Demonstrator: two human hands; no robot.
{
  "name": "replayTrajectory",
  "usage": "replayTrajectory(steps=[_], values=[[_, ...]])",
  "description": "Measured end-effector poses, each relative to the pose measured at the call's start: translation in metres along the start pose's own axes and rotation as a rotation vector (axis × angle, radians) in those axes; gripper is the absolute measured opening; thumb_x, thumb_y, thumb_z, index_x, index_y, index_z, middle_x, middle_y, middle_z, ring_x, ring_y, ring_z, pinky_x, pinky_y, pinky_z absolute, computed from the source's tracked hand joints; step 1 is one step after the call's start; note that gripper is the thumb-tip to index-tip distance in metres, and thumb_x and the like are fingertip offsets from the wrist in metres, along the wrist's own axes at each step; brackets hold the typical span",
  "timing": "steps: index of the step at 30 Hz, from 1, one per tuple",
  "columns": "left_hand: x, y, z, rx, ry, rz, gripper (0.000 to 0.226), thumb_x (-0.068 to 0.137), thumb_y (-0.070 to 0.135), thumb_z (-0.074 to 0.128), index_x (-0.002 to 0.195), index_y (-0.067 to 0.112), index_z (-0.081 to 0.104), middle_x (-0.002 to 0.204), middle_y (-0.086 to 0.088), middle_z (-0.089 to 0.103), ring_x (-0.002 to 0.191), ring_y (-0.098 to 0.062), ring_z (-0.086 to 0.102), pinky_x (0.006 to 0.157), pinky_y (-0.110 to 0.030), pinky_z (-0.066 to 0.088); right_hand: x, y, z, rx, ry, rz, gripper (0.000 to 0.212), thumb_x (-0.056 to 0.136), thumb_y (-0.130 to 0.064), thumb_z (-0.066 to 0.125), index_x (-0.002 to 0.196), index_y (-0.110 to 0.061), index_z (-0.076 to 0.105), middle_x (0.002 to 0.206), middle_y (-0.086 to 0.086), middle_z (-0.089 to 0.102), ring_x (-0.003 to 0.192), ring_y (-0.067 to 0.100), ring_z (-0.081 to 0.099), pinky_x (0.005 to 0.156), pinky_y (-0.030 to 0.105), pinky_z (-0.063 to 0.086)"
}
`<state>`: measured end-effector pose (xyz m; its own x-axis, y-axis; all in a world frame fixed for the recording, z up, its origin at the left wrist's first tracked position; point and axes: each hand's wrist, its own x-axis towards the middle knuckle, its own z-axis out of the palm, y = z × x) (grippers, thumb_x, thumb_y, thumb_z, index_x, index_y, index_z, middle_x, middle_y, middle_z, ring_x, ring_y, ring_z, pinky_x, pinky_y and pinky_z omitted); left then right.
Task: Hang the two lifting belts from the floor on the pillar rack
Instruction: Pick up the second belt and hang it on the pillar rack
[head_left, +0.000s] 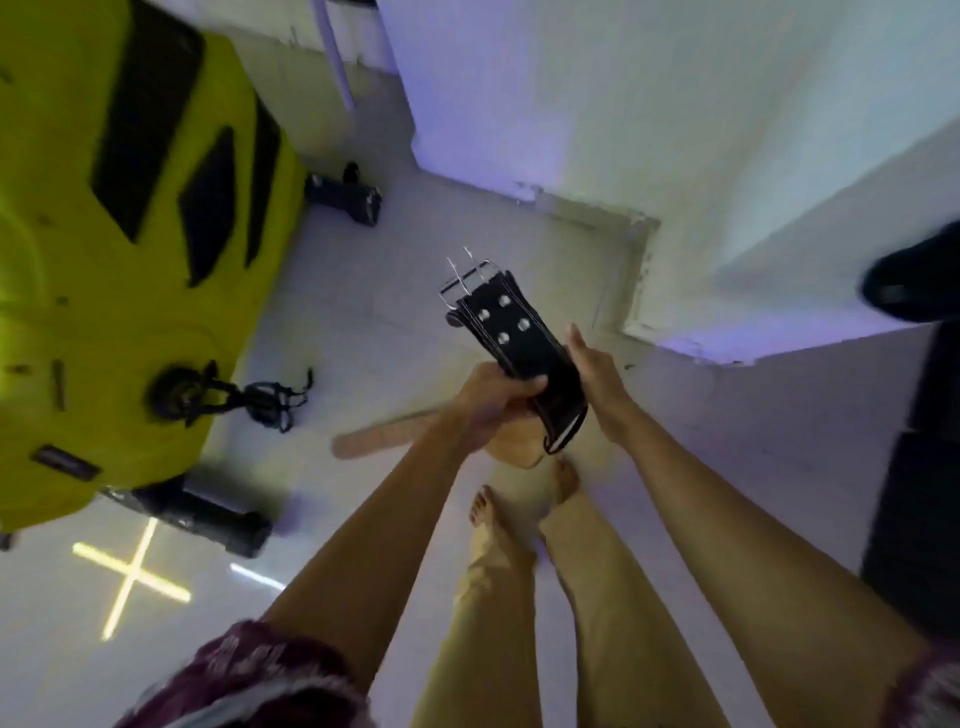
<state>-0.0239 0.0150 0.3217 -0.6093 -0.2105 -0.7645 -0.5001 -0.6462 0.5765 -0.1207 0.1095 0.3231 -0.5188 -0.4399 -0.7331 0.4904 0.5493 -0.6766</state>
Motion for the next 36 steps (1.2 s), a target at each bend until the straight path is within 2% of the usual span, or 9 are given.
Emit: replayTrajectory(steps=[5, 9, 14, 18, 21, 25, 31, 34, 36], values=[[-0.139, 0.070, 0.054, 0.300, -0.202, 0.229, 0.028, 0.083, -0.006, 0.061, 0.109, 0.001, 0.064, 0.089, -0.002, 0.073, 0.080, -0.015, 0.071, 0.073, -0.028, 0.059, -0.142, -0.086, -0.030, 0.261, -0.123, -0.366, 0.019, 0.089, -0.024, 0.056, 0.094, -0.009, 0.068, 0.089, 0.006, 0.067, 0.077, 0.011, 0.063, 0.078, 0.025, 0.051], [-0.198, 0.106, 0.117, 0.588, -0.262, 0.388, 0.017, 0.084, 0.003, 0.064, 0.101, 0.006, 0.068, 0.090, -0.006, 0.073, 0.081, -0.018, 0.070, 0.069, -0.027, 0.057, -0.209, -0.120, -0.077, 0.391, -0.144, -0.539, 0.024, 0.093, -0.025, 0.048, 0.102, -0.008, 0.064, 0.091, 0.007, 0.065, 0.077, 0.014, 0.064, 0.071, 0.022, 0.053], [-0.254, 0.103, 0.220, 0.359, -0.002, 0.757, 0.015, 0.087, 0.018, 0.064, 0.079, 0.007, 0.069, 0.074, -0.011, 0.067, 0.066, -0.022, 0.064, 0.070, -0.035, 0.053, -0.286, -0.130, -0.141, 0.585, -0.148, -0.712, 0.025, 0.095, -0.024, 0.044, 0.091, -0.011, 0.064, 0.080, 0.002, 0.069, 0.075, 0.015, 0.068, 0.073, 0.029, 0.054], [-0.291, 0.102, 0.286, 0.231, 0.000, 0.994, 0.009, 0.086, 0.007, 0.063, 0.080, 0.001, 0.067, 0.072, -0.009, 0.065, 0.065, -0.015, 0.063, 0.066, -0.029, 0.056, -0.336, -0.123, -0.193, 0.553, -0.093, -0.901, 0.023, 0.094, -0.021, 0.048, 0.090, -0.017, 0.070, 0.078, -0.004, 0.072, 0.083, 0.020, 0.065, 0.088, 0.044, 0.050], [-0.290, 0.072, 0.311, 0.352, -0.024, 0.966, 0.012, 0.081, -0.003, 0.065, 0.078, 0.008, 0.069, 0.065, 0.007, 0.071, 0.065, -0.004, 0.064, 0.068, -0.020, 0.054, -0.364, -0.133, -0.233, 0.622, -0.052, -0.962, 0.018, 0.089, -0.019, 0.054, 0.084, -0.018, 0.071, 0.076, -0.005, 0.072, 0.084, 0.020, 0.063, 0.094, 0.044, 0.046], [-0.300, 0.054, 0.341, 0.525, -0.068, 0.915, 0.013, 0.080, -0.007, 0.064, 0.077, 0.006, 0.069, 0.063, 0.008, 0.070, 0.064, -0.003, 0.063, 0.072, -0.020, 0.051, -0.391, -0.144, -0.279, 0.614, 0.078, -1.008, 0.016, 0.090, -0.014, 0.054, 0.082, -0.019, 0.066, 0.074, -0.011, 0.067, 0.078, 0.005, 0.057, 0.092, 0.024, 0.041], [-0.335, 0.093, 0.419, 0.378, -0.181, 1.065, 0.010, 0.080, 0.001, 0.068, 0.072, 0.007, 0.066, 0.071, -0.008, 0.060, 0.069, -0.015, 0.055, 0.066, -0.024, 0.049, -0.428, -0.149, -0.319, 0.632, 0.028, -1.096, 0.018, 0.092, -0.020, 0.051, 0.089, -0.016, 0.069, 0.093, 0.009, 0.065, 0.095, 0.024, 0.056, 0.097, 0.043, 0.044], [-0.316, 0.046, 0.416, 0.553, -0.177, 0.982, 0.044, 0.079, -0.006, 0.067, 0.045, 0.018, 0.053, 0.048, 0.013, 0.050, 0.048, 0.001, 0.044, 0.053, -0.010, 0.037, -0.443, -0.158, -0.340, 0.615, 0.113, -1.155, 0.023, 0.090, -0.018, 0.054, 0.073, -0.018, 0.069, 0.074, -0.009, 0.067, 0.084, 0.011, 0.055, 0.094, 0.030, 0.040], [-0.315, 0.040, 0.417, 0.641, -0.214, 0.953, 0.037, 0.076, 0.005, 0.074, 0.049, 0.003, 0.049, 0.051, 0.004, 0.044, 0.051, -0.005, 0.040, 0.055, -0.015, 0.035, -0.447, -0.151, -0.347, 0.518, 0.176, -1.168, 0.025, 0.091, -0.019, 0.053, 0.068, -0.020, 0.063, 0.063, -0.014, 0.062, 0.072, 0.003, 0.056, 0.082, 0.020, 0.042]])
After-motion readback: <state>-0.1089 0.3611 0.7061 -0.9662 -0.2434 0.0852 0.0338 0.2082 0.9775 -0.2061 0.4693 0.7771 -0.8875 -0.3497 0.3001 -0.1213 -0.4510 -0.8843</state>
